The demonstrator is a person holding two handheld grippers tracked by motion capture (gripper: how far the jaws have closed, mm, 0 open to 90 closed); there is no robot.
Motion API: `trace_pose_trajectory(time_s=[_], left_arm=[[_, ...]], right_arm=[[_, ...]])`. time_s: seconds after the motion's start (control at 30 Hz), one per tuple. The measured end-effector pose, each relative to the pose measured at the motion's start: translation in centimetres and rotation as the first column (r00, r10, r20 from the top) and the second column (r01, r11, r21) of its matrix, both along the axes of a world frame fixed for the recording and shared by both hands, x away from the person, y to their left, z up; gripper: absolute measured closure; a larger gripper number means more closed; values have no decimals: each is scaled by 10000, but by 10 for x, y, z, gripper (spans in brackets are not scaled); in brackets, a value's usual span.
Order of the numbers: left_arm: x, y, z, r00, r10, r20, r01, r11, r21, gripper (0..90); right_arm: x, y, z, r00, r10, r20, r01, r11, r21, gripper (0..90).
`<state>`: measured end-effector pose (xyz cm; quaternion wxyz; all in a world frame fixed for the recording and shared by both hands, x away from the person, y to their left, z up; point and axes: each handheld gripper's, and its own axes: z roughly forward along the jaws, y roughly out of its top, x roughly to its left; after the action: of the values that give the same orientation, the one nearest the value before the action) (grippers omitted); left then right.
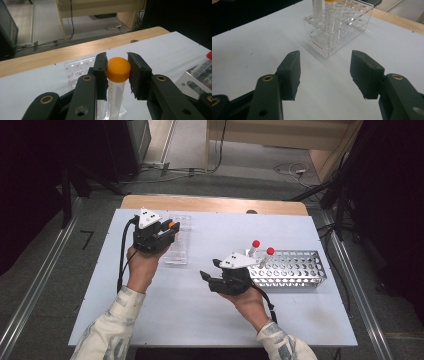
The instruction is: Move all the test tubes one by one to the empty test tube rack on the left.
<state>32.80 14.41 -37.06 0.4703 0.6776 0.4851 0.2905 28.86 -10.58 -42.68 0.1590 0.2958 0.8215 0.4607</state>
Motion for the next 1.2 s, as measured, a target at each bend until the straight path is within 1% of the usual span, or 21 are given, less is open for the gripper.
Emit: trace_pose_trajectory(time_s=[0.2,0.37,0.43,0.63,0.7,0.93,1.0,1.07,1.2], left_arm=[[5,0,-4,9997,242,90,-243,9996,124,701],[6,-1,-9,9995,324,51,-325,9992,226,701],[7,0,-12,9993,375,22,-376,9991,202,701],[9,0,-24,9986,492,-175,-486,9982,348,700],[10,-1,-28,9984,528,-213,-521,9981,330,700],[9,-2,-41,9973,642,-364,-628,9973,378,698],[8,-1,-43,9972,636,-382,-622,9974,371,696],[8,-1,-43,9970,666,-404,-652,9972,356,661],[7,1,-40,9974,664,-292,-658,9976,219,638]], right_arm=[[1,-2,-1,10000,-29,-16,29,10000,20,402],[0,-3,0,10000,-36,13,35,10000,60,403],[0,-3,0,10000,-66,29,66,9999,93,404],[1,-4,-1,9999,-131,-17,132,9999,81,404],[1,-4,-1,9999,-125,-5,125,9999,79,405],[0,-3,-2,9999,-105,-73,106,9999,51,404],[0,-3,-2,9999,-114,-63,114,9999,50,404],[0,-3,-2,9999,-114,-64,114,9999,37,404],[1,-4,-2,9999,-129,-62,129,9999,16,404]])
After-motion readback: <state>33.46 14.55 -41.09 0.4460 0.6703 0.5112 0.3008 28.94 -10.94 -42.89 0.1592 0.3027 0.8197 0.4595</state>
